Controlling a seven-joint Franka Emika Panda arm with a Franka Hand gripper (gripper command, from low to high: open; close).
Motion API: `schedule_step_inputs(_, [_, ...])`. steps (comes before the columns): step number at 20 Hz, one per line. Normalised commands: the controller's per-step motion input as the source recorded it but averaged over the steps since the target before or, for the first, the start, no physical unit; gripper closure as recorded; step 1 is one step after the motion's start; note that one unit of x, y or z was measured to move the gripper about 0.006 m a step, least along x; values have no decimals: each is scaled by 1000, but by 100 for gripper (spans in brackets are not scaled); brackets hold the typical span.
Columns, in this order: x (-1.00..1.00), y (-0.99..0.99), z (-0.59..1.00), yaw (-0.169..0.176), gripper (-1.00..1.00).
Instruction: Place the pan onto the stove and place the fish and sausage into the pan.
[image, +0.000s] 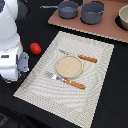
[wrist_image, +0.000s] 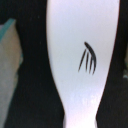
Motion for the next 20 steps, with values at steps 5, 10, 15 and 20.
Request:
schedule_step_inputs(5, [9,34,215,25,100])
schedule_step_inputs(10, [128,445,978,24,100])
schedule_step_inputs(15, [327,784,1000,52,100])
schedule_step_inputs(20, [333,874,1000,32,100])
